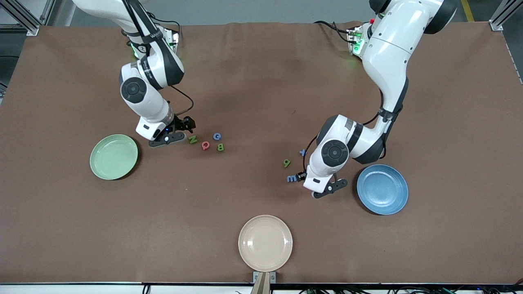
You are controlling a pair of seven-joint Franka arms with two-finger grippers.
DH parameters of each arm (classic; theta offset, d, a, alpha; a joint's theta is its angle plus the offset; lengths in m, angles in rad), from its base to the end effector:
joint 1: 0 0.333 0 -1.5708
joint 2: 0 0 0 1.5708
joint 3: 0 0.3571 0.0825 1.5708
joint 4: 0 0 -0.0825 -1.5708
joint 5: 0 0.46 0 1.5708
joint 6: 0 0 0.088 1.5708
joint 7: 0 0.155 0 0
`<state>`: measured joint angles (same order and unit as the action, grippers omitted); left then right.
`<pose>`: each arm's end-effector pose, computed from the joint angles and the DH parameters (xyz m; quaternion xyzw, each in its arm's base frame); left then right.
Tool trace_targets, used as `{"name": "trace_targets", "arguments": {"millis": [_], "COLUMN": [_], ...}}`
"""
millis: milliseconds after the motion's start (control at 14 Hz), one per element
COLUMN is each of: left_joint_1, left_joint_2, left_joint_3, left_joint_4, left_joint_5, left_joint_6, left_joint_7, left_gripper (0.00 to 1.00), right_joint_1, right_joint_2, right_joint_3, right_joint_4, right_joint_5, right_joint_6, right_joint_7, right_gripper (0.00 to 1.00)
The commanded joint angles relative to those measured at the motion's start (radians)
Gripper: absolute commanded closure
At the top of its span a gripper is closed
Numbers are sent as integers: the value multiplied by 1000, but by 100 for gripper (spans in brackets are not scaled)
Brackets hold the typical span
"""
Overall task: Sort upper and lower case letters into plates
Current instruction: 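Move the left gripper to the n while the right gripper reaches the Z, then grasp the n with the left gripper while the right gripper grasps the Z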
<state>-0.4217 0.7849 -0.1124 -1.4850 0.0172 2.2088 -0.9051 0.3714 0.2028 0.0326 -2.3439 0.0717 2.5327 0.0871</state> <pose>0.6902 -0.3946 0.1374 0.9800 0.1940 -0.0432 0.0065 0.5185 0.2237 0.1753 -0.9914 -0.1282 0.0126 0.0212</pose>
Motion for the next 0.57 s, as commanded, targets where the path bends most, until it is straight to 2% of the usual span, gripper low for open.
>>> {"name": "trace_targets", "arguments": {"millis": [0, 358, 501], "left_joint_1": [-25, -26, -26], "left_joint_2": [24, 50, 56], "left_joint_3": [7, 7, 7], "left_joint_4": [25, 25, 25], "left_joint_5": [4, 7, 7], "left_joint_6": [9, 34, 34], "left_joint_7": [-18, -43, -43], "left_gripper": [30, 37, 42], "right_joint_1": [26, 44, 46], "right_joint_2": [94, 150, 153], "right_joint_3": [-6, -8, -8], "right_joint_4": [5, 9, 8], "right_joint_5": [16, 14, 14], "right_joint_6": [93, 103, 100], "right_joint_7": [5, 16, 17], "right_gripper": [0, 1, 16]}}
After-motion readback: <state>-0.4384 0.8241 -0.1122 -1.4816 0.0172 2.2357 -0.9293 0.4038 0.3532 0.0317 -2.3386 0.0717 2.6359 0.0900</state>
